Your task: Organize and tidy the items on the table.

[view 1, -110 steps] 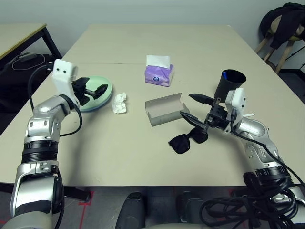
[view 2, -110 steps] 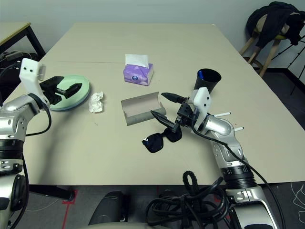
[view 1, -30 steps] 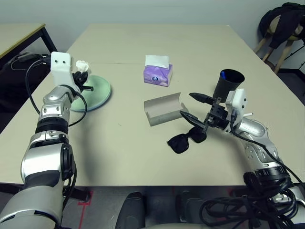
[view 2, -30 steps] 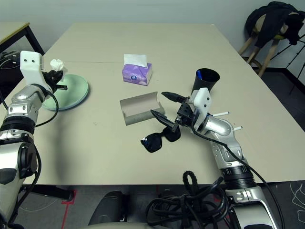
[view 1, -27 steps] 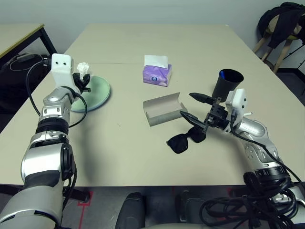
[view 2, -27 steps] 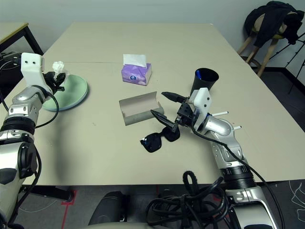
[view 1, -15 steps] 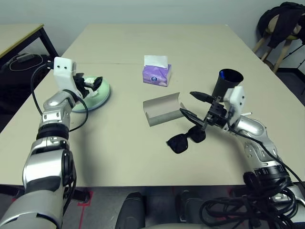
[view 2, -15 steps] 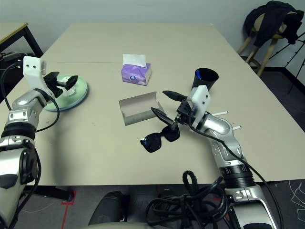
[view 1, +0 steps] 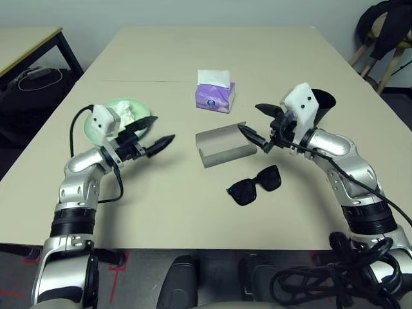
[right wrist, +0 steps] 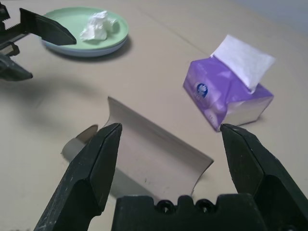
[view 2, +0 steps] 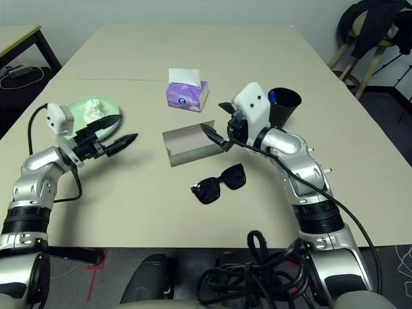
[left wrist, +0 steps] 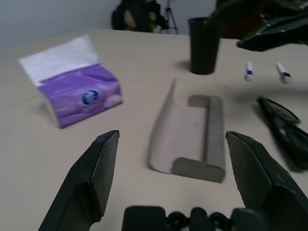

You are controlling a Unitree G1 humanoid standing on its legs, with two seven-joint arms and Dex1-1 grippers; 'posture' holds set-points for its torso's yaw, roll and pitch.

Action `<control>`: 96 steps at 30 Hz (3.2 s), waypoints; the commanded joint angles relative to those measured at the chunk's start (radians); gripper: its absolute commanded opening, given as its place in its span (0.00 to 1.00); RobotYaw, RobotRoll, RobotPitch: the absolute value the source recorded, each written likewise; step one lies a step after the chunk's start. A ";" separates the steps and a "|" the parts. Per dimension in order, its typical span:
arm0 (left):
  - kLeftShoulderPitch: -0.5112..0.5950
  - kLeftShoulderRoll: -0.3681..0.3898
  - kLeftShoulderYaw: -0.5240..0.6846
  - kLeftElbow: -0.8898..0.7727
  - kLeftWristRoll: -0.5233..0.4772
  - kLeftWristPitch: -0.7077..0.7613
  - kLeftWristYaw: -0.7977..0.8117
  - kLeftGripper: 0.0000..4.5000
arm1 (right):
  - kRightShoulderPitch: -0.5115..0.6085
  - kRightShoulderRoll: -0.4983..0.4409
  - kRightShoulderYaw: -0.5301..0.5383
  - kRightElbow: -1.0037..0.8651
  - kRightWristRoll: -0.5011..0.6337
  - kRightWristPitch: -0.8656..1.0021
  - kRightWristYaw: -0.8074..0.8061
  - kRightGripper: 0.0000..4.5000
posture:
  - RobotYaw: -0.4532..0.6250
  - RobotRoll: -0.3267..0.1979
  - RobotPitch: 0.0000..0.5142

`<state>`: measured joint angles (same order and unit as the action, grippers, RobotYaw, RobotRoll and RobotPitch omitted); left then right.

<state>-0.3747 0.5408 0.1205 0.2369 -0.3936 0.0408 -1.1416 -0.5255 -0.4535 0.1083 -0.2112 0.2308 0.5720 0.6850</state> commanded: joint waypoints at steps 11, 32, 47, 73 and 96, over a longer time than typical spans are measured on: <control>0.087 0.093 -0.159 -0.132 0.009 0.074 -0.167 0.99 | -0.048 -0.158 0.120 -0.143 0.020 0.088 0.181 1.00 | 0.50 0.62 0.33; 0.120 0.104 -0.177 -0.200 0.015 0.062 -0.141 0.99 | -0.320 -0.395 0.444 -0.174 -0.316 -0.090 0.660 1.00 | 0.52 0.62 0.34; 0.128 0.101 -0.182 -0.202 0.026 0.014 -0.121 0.99 | -0.388 -0.342 0.558 -0.131 -0.449 -0.105 0.801 1.00 | 0.54 0.62 0.33; 0.147 0.097 -0.208 -0.221 0.049 -0.065 -0.120 0.99 | -0.315 -0.318 0.558 -0.082 -0.575 -0.305 0.831 1.00 | 0.55 0.62 0.33; 0.147 0.090 -0.217 -0.219 0.053 -0.068 -0.097 0.99 | -0.321 -0.257 0.563 -0.043 -0.644 -0.284 0.892 1.00 | 0.55 0.62 0.31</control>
<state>-0.2372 0.6337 -0.0805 0.0422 -0.3528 -0.0230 -1.2382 -0.8510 -0.7125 0.6564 -0.2620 -0.4048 0.2959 1.5762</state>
